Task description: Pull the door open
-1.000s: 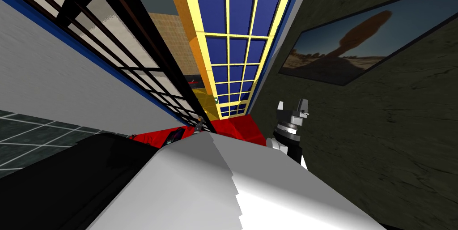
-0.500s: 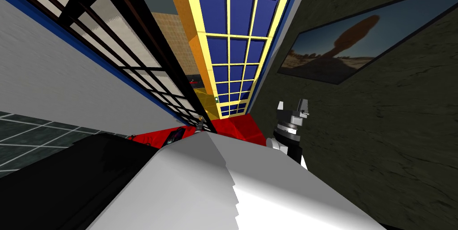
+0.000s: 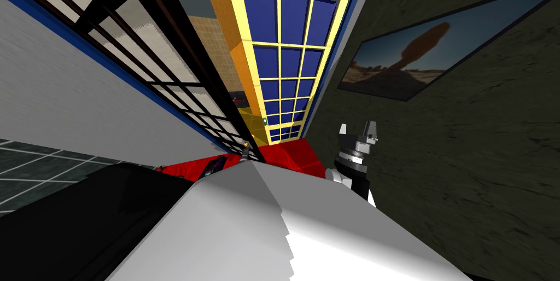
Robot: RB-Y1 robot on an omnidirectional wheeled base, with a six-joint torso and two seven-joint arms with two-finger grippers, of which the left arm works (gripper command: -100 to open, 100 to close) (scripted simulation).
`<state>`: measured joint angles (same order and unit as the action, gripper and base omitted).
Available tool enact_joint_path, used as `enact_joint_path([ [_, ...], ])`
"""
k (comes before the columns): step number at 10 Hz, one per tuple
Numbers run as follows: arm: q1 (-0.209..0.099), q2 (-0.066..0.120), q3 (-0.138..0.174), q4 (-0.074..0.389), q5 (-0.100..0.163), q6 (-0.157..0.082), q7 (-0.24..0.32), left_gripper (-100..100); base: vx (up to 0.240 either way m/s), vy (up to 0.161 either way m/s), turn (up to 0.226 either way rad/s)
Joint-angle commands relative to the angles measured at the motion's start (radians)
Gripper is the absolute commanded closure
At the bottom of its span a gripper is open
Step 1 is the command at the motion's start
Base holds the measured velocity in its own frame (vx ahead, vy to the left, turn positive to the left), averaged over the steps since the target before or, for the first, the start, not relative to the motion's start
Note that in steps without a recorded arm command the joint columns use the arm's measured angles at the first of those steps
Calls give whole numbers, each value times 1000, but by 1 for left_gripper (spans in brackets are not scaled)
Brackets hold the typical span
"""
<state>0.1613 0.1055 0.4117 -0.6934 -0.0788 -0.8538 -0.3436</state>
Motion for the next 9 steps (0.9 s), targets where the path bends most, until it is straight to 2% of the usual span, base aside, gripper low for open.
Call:
enact_joint_path([
  [1, -8, 17, 3, 28, 8, -2, 50, 100, -53, 26, -38],
  [2, -8, 17, 3, 28, 8, -2, 60, 100, -44, 17, -18],
  [3, -17, 19, -5, 38, 9, -8, 96, 100, -39, 15, -28],
  [4, -17, 19, -5, 38, 9, -8, 100, 100, -32, 16, -15],
  [8, -44, 26, -28, 69, 11, -23, 213, 100, -51, 26, -28],
  [9, -44, 26, -28, 69, 11, -23, 218, 100, -39, 13, -10],
])
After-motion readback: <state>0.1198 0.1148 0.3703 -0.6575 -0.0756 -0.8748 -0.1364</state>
